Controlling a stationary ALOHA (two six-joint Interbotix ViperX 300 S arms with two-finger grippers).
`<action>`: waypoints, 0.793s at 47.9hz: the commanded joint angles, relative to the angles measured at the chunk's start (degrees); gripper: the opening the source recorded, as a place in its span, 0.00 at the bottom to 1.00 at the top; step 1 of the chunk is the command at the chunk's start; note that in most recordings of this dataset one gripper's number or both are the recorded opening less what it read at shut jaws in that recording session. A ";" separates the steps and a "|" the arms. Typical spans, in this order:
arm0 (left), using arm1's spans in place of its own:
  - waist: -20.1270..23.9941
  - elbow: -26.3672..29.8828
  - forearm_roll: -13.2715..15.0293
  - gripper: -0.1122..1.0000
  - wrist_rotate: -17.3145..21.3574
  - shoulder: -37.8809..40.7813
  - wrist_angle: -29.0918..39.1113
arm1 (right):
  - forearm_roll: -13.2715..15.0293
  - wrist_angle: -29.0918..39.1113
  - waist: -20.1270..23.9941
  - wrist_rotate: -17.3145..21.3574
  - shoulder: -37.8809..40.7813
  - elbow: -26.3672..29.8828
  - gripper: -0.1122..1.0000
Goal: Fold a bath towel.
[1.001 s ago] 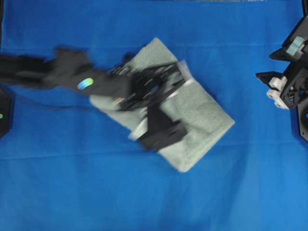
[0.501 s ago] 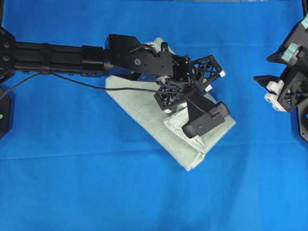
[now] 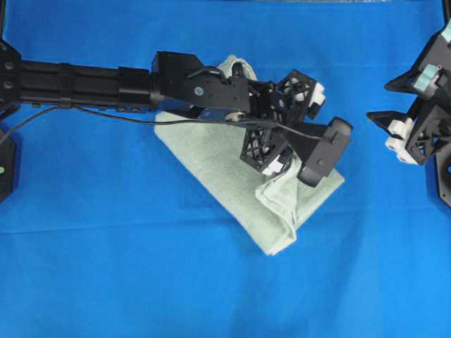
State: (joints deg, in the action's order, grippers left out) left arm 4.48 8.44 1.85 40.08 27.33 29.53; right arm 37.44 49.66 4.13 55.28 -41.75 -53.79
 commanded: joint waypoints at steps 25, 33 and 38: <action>0.79 -21.27 0.00 0.87 -31.90 -17.14 -29.36 | -0.18 -2.90 0.18 0.35 -0.26 0.79 0.71; -0.35 -29.36 0.00 0.87 -32.08 -24.79 -33.93 | -0.26 -5.01 0.18 0.26 -0.62 0.79 0.71; -1.41 -35.07 0.00 0.87 -32.08 -30.50 -37.97 | 0.09 -6.86 0.18 -0.18 -1.05 0.79 0.71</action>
State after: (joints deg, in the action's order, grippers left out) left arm 4.04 -23.73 1.93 8.09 2.64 -5.27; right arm 37.09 44.21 4.13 55.46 -42.36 -53.79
